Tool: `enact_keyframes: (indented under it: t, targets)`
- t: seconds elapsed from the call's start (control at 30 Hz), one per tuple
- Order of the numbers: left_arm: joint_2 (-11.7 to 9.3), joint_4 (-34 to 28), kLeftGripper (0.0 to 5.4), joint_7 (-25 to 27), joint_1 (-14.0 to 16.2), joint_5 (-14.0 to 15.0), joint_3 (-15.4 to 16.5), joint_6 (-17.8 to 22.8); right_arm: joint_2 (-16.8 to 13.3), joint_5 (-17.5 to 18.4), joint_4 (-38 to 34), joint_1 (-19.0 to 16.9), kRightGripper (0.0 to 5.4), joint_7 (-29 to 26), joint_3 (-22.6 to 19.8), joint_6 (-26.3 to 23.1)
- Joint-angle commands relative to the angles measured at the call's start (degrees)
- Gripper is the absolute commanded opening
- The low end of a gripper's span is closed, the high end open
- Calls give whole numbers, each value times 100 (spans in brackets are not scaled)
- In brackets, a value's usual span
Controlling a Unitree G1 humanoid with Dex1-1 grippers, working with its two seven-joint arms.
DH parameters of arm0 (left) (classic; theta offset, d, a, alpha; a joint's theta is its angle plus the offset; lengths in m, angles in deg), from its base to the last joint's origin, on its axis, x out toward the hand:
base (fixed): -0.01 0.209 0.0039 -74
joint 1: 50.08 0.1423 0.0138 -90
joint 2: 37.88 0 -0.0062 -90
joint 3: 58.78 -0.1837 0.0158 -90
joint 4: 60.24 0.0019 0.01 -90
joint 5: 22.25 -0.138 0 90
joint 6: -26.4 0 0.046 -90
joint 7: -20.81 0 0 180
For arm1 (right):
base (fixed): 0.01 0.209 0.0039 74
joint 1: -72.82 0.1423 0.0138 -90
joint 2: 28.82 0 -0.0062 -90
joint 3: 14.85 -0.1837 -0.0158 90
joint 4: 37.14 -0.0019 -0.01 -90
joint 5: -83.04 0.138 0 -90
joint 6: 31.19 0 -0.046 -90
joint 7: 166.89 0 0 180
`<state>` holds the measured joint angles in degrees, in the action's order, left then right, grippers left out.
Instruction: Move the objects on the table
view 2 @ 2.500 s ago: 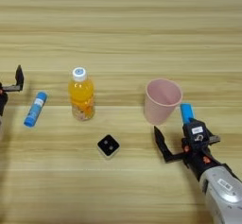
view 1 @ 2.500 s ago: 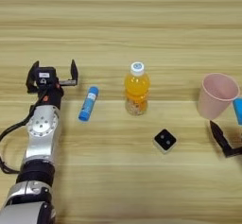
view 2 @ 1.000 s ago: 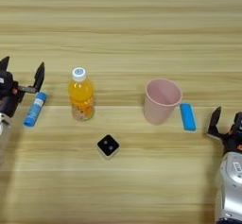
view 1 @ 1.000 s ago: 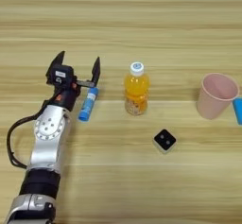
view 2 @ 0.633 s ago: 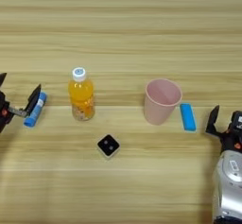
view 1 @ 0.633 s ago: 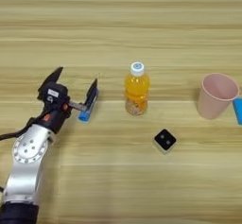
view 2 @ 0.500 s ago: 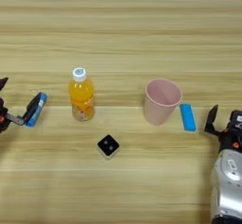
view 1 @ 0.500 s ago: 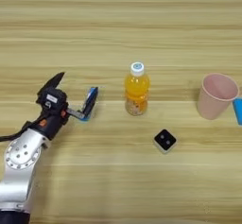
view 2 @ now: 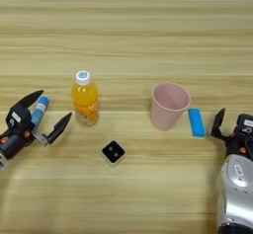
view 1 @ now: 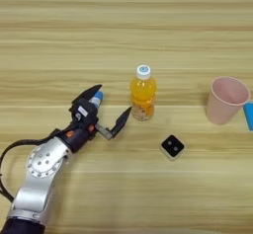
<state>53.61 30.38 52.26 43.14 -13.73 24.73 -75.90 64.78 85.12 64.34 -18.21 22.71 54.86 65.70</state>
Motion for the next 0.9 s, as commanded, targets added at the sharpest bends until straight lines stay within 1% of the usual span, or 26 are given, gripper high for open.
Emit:
enact_keyframes:
  t: [0.03, 0.27, 0.47, 0.57, 0.67, 0.77, 0.9]
  targets:
    - [85, 408, 540, 64, -286, -161, -192, -59, 85, -26, -93, 61, 537, 71, 44, -51]
    - [147, 708, 540, 161, -467, -310, -470, -145, 143, -39, -136, 55, 537, 98, 92, -62]
    - [255, 1022, 540, 224, -628, -409, -652, -234, 179, -44, -172, 46, 537, 129, 120, -73]
    - [366, 1292, 540, 183, -821, -453, -682, -264, 189, -46, -189, 36, 537, 135, 128, -76]
    - [443, 1490, 540, 149, -944, -494, -707, -302, 198, -48, -218, 22, 537, 139, 133, -86]
    - [553, 1777, 540, 42, -1149, -544, -678, -342, 204, -47, -249, 6, 537, 131, 139, -101]
    - [605, 1978, 540, -18, -1288, -573, -643, -399, 220, -51, -288, -12, 537, 135, 140, -113]
